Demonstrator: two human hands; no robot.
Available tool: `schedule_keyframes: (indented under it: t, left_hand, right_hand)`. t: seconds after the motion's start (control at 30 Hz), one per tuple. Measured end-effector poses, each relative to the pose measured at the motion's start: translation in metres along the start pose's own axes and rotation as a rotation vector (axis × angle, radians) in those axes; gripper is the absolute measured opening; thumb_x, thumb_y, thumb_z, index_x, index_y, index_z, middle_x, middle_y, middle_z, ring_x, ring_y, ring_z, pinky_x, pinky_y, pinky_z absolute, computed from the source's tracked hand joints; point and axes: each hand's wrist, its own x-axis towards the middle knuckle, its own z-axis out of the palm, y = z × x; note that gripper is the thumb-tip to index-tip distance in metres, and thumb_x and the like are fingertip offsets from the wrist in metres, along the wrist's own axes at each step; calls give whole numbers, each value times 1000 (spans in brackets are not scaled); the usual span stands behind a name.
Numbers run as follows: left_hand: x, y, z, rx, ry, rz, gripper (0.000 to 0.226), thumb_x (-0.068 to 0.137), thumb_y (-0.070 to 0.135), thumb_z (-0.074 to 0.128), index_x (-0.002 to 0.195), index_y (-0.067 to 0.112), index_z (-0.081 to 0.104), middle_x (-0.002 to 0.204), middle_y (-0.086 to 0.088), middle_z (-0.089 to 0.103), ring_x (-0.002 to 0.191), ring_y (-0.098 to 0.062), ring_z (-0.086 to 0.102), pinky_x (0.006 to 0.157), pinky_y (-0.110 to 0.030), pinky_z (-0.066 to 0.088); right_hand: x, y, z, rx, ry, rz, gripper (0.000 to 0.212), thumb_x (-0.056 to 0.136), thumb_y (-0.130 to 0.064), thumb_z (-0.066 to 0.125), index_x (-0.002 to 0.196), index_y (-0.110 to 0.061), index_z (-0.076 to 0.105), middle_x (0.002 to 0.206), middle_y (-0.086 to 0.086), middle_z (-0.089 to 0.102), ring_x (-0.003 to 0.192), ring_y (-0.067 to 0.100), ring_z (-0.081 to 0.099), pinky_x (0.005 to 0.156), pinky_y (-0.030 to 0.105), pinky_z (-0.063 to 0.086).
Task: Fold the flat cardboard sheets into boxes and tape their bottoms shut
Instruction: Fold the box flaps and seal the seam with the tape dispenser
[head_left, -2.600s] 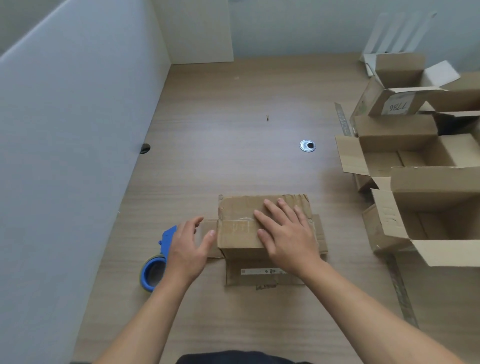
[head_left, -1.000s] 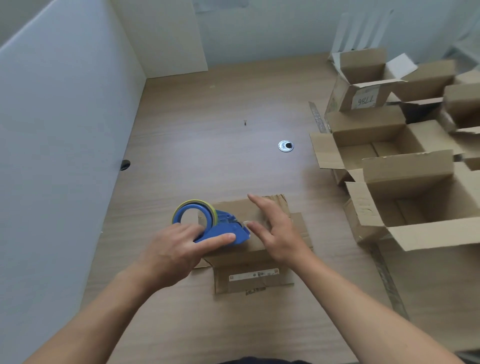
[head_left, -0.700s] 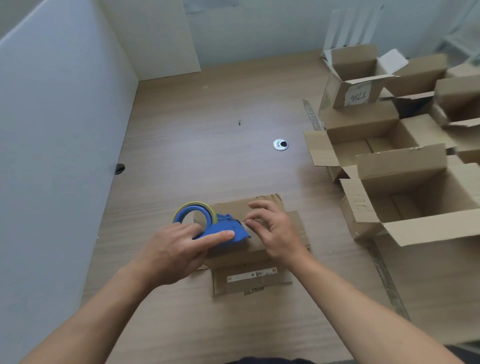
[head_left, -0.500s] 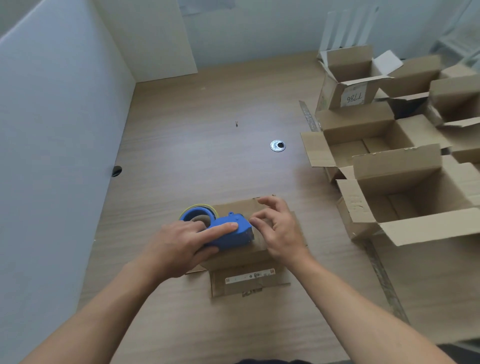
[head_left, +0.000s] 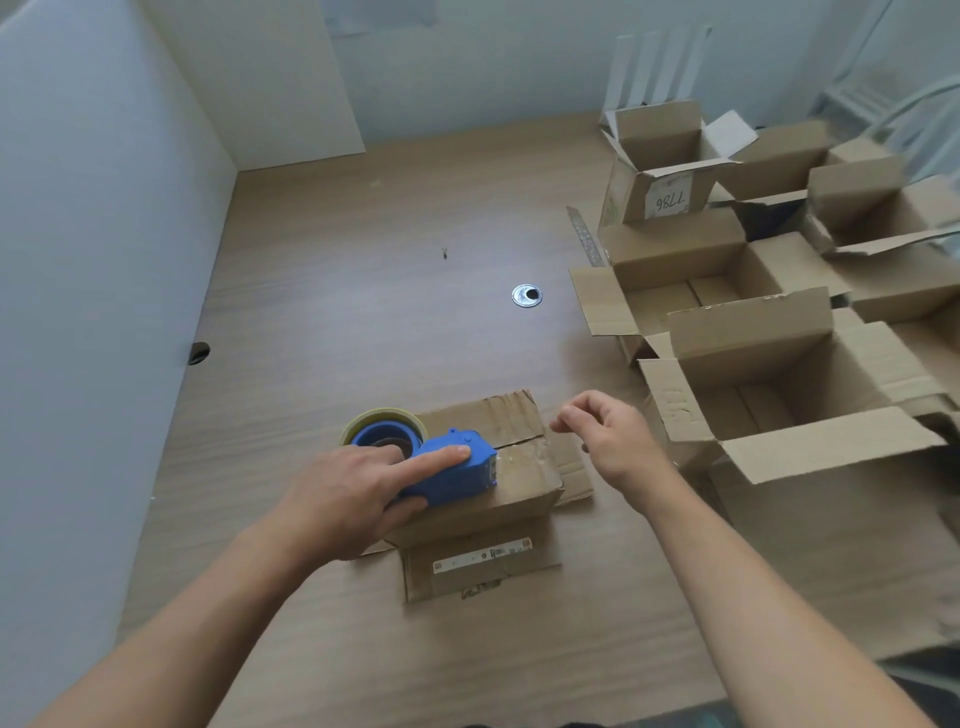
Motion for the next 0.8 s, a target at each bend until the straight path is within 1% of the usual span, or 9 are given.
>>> schedule_keyframes:
  t: [0.07, 0.13, 0.3, 0.37, 0.47, 0.57, 0.63, 0.73, 0.8]
  left_hand:
    - [0, -1, 0, -2, -27, 0, 95, 83, 40, 73, 150, 56, 8, 66, 14, 34, 51, -10, 29, 44, -18, 11]
    - [-1, 0, -1, -19, -50, 2, 104, 77, 38, 81, 149, 56, 10, 65, 14, 36, 49, -10, 32, 43, -19, 14]
    - [0, 1, -5, -19, -67, -40, 77, 86, 48, 48, 150, 57, 6, 64, 14, 42, 50, -9, 31, 45, -13, 6]
    - [0, 1, -4, -26, -71, -43, 81, 85, 47, 53, 149, 57, 5, 64, 14, 42, 48, -10, 36, 42, -17, 13]
    - [0, 0, -2, -35, -67, -25, 91, 80, 43, 67, 149, 57, 9, 64, 14, 42, 49, -9, 34, 45, -13, 6]
    - [0, 0, -4, -34, -64, -44, 84, 83, 48, 56, 149, 58, 6, 64, 15, 43, 49, -8, 31, 46, -12, 5]
    - [-1, 1, -4, -35, -67, -60, 75, 86, 51, 44, 149, 57, 5, 64, 14, 43, 49, -8, 32, 44, -14, 8]
    - [-1, 1, -5, -27, -70, -59, 72, 86, 51, 41, 149, 57, 6, 65, 14, 44, 49, -8, 34, 44, -14, 9]
    - [0, 2, -4, -12, -61, -47, 76, 86, 50, 46, 149, 57, 6, 65, 14, 45, 49, -8, 34, 45, -13, 6]
  right_hand:
    - [3, 3, -4, 36, 38, 61, 19, 98, -17, 55, 81, -17, 65, 83, -4, 74, 84, 5, 67, 70, 22, 42]
    - [5, 10, -14, 74, 100, 125, 20, 98, -17, 56, 80, -16, 64, 82, -3, 74, 85, 9, 68, 70, 24, 42]
    - [7, 20, -15, 4, -54, 328, 22, 99, -27, 55, 82, -14, 60, 87, 1, 71, 86, 15, 63, 72, 30, 42]
    - [10, 24, -11, -23, -69, 364, 29, 96, -40, 58, 85, -13, 60, 90, 1, 69, 89, 16, 62, 73, 33, 44]
    - [16, 28, -4, -57, 9, 318, 35, 92, -46, 62, 79, -14, 59, 86, 4, 66, 89, 24, 62, 71, 34, 42]
    - [22, 30, -1, -75, 24, 362, 36, 88, -47, 64, 72, -18, 51, 83, 4, 60, 88, 28, 60, 67, 32, 36]
    - [24, 30, 0, -75, -7, 420, 34, 88, -48, 64, 78, -18, 50, 86, 4, 55, 85, 25, 55, 70, 33, 35]
    - [23, 28, 5, -101, -32, 459, 36, 91, -47, 61, 84, -12, 53, 88, 9, 53, 83, 23, 51, 69, 32, 33]
    - [23, 28, 12, -95, -60, 496, 44, 94, -45, 58, 98, -2, 62, 102, 18, 63, 98, 28, 59, 71, 33, 38]
